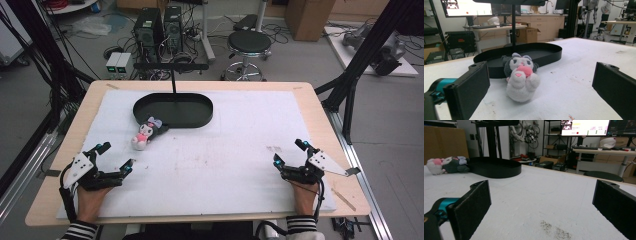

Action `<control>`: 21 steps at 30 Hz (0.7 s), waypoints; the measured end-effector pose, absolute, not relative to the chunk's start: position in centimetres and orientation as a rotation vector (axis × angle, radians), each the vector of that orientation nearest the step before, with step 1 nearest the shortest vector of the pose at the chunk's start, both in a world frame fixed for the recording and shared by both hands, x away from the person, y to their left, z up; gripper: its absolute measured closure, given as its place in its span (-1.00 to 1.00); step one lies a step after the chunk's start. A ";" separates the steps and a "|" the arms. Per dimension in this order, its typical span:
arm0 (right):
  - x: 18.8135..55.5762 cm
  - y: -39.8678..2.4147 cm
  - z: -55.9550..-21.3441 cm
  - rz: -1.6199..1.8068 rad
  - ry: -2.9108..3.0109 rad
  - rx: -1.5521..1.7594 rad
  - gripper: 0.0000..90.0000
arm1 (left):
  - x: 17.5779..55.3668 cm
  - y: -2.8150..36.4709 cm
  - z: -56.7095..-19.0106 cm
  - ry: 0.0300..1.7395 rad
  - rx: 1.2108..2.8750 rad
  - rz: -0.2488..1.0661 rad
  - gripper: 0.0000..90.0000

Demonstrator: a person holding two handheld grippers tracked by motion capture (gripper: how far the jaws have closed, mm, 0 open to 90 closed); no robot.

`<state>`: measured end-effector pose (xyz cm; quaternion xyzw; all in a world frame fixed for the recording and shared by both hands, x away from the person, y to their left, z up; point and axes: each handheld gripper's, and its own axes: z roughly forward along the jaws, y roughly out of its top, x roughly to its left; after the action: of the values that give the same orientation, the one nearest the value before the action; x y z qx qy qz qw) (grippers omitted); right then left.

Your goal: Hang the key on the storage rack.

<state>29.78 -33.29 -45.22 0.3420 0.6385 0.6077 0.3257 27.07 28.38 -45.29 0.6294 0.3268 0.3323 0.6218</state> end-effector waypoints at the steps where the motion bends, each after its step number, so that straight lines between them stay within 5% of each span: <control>1: 29.8 -33.3 -45.2 1.593 1.674 0.896 -0.98 | 27.1 28.4 -45.3 0.750 1.447 0.763 -0.96; 21: 29.8 -33.4 -45.2 1.601 1.659 0.911 -0.98 | 27.4 29.0 -44.5 0.815 1.472 0.752 -0.96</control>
<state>29.81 -33.38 -45.23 0.3474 0.6329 0.6106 0.3254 27.40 29.00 -44.50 0.6361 0.3521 0.3251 0.6048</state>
